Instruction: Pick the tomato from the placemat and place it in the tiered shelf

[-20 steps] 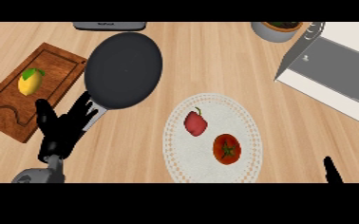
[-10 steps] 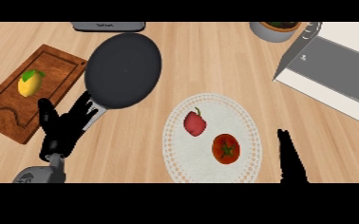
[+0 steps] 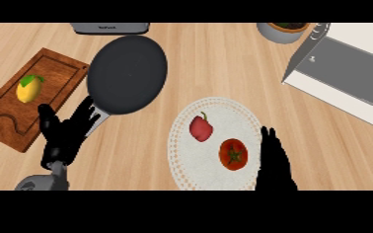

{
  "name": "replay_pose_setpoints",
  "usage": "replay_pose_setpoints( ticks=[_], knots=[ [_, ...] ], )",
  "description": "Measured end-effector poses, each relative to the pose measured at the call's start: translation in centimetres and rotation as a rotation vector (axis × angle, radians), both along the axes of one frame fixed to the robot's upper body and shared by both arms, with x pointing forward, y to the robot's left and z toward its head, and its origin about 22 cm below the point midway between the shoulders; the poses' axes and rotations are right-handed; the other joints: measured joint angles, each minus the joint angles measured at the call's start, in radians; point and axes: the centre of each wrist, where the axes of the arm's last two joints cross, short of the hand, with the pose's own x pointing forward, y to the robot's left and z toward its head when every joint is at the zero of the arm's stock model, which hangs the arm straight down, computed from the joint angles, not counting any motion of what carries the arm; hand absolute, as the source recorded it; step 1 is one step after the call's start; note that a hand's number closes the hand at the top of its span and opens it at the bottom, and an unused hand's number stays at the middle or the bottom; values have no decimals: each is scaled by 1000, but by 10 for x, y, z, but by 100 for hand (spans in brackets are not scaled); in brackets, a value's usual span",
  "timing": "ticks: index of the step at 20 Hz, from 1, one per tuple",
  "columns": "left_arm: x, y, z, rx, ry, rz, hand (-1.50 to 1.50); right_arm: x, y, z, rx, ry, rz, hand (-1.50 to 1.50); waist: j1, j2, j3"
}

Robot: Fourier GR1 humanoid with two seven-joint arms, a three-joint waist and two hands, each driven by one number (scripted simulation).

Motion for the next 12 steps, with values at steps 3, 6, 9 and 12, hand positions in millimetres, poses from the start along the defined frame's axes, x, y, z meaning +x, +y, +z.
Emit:
replay_pose_setpoints(
  ticks=[3, 6, 9, 12],
  knots=[
    [-2, 2, 1, 4, 0, -1, 0, 5, 1, -2, -15, 4, -11, -150, -1, 0, 0],
    [-1, -1, 1, 5, 8, 1, 0, 8, 4, -10, -25, 16, -9, -150, -1, 0, 0],
    [0, -3, 1, 8, 2, 5, 0, 14, 6, -18, -30, 21, -13, -150, -1, 0, 1],
    [0, 0, 0, 3, 4, 2, 0, 17, 9, -27, -50, 31, -15, -150, -1, 0, 0]
  ],
)
